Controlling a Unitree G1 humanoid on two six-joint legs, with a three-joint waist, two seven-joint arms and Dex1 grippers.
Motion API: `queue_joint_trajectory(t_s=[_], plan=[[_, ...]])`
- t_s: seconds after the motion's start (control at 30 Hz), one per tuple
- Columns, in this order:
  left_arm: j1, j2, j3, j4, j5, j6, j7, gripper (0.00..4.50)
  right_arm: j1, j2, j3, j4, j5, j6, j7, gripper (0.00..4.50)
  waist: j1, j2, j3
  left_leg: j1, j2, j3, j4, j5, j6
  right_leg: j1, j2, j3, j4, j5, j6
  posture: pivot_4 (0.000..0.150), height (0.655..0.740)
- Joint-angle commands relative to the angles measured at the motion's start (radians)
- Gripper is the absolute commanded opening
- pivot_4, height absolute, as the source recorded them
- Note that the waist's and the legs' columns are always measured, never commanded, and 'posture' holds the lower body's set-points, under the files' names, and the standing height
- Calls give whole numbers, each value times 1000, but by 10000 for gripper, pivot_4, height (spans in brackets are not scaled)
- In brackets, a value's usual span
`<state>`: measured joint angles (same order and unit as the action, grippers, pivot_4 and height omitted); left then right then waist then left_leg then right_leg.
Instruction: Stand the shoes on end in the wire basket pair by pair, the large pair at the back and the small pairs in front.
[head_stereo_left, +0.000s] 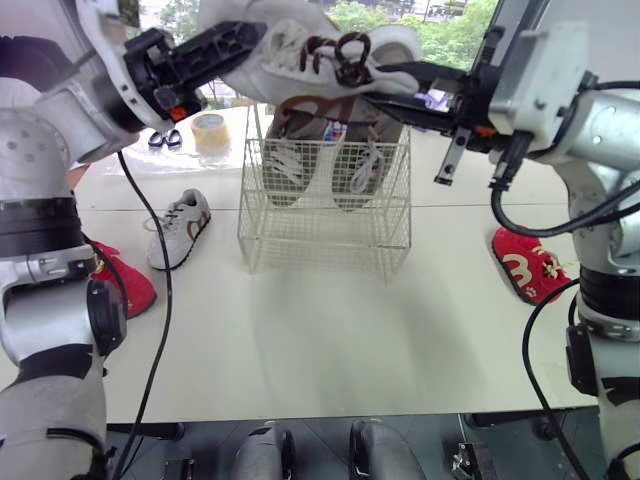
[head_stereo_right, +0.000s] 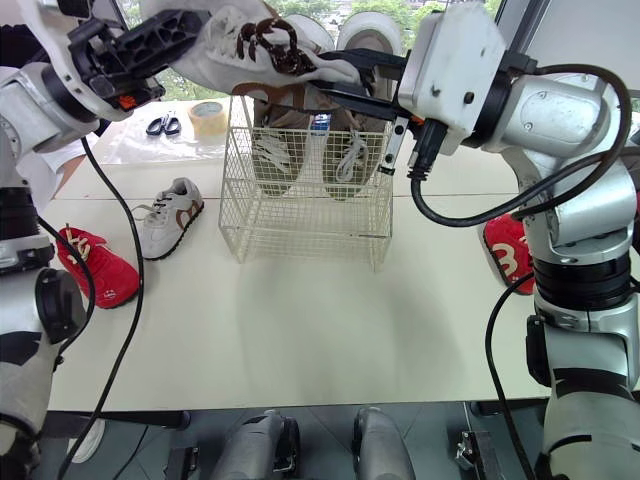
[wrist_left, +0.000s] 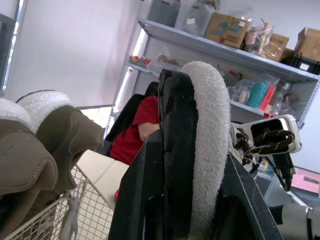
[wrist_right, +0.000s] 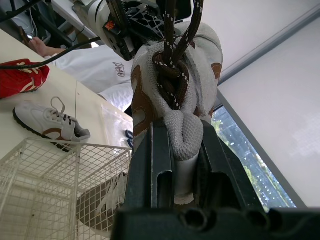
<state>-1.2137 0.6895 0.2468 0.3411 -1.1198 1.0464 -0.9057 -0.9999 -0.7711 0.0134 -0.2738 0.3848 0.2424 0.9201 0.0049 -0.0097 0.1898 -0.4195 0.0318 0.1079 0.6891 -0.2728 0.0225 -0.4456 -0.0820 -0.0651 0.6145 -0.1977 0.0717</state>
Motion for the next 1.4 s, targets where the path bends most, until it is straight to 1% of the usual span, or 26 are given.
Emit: queue_joint_trajectory(t_s=[0.03,0.1,0.13,0.17,0.2,0.27,0.3,0.37,0.47,0.53,0.7,0.83,1.03,1.2,1.37,1.4], plan=[[-2,-18,131,-32,-70,3,91,2605,32,-28,-74,-48,83,124,-14,18236,2,0,0,0,0,0,0,0,0,0,0,0,0,0,0,1500,7400],[24,-44,202,-55,-113,-2,179,2605,93,-28,-150,-69,173,236,-56,29014,2,0,0,0,0,0,0,0,0,0,0,0,0,0,0,1500,7400],[33,-54,226,-67,-129,-5,213,2605,113,-26,-177,-76,200,270,-76,33236,2,0,0,0,0,-1,0,0,0,1,-1,0,0,0,0,1500,7400],[48,-69,255,-87,-150,-12,253,2605,139,-11,-211,-87,242,312,-111,39541,2,-1,0,0,0,-1,0,0,0,1,-1,0,0,0,0,1500,7400],[68,-103,297,-118,-187,-38,315,2605,166,70,-270,-92,350,360,-217,44735,2,-1,0,0,0,-1,0,0,0,1,-1,0,0,1,1,1500,7400],[97,-167,352,-175,-239,-85,411,2605,200,207,-352,-98,537,430,-391,44735,0,-2,0,1,1,-1,0,0,0,1,-1,0,0,1,1,1500,7400],[109,-215,366,-215,-256,-122,452,2605,207,313,-367,-101,642,434,-497,44735,0,-2,0,2,1,-1,0,0,0,2,-1,0,1,1,1,1500,7400],[128,-277,367,-276,-266,-171,494,2605,204,445,-375,-108,759,441,-633,44735,0,-1,0,3,1,-2,-1,2,-3,3,-1,0,2,1,0,1500,7400],[163,-373,344,-315,-225,-273,496,2605,182,651,-295,-99,839,417,-740,44735,-1,-1,0,3,0,-2,-2,2,-4,2,-1,0,4,2,0,1500,7400],[181,-413,329,-328,-222,-308,499,2605,154,736,-254,-82,823,383,-768,44735,-1,-1,0,4,0,-2,-3,2,-4,2,-1,0,3,2,0,1500,7400],[225,-446,292,-375,-262,-317,521,2605,124,772,-220,-59,787,338,-766,44735,2,-2,-1,3,0,-2,-3,1,-1,2,0,0,1,2,0,1500,7400],[272,-472,268,-418,-287,-320,555,2605,96,764,-214,-27,772,309,-756,44735,0,-2,-1,2,0,-2,-3,0,1,2,0,0,0,2,0,1500,7400],[327,-478,236,-454,-300,-336,575,2605,74,759,-204,23,740,279,-724,44735,-7,-2,-1,2,0,-2,-3,-2,3,2,0,-1,0,2,0,1500,7400],[368,-475,210,-455,-276,-345,569,2605,26,772,-216,41,763,255,-719,44735,-17,-1,-1,2,0,-2,-3,-2,4,2,0,-1,0,2,0,1500,7400],[381,-469,192,-449,-269,-361,566,2605,23,791,-216,47,785,251,-715,44735,-18,-1,-1,2,0,-2,-4,-2,4,2,0,-1,0,2,0,1500,7400],[386,-467,188,-447,-264,-362,564,2605,25,792,-214,47,782,251,-714,42411,-18,-1,-1,2,0,-2,-4,-2,4,2,0,-1,0,2,0,1500,7400]])
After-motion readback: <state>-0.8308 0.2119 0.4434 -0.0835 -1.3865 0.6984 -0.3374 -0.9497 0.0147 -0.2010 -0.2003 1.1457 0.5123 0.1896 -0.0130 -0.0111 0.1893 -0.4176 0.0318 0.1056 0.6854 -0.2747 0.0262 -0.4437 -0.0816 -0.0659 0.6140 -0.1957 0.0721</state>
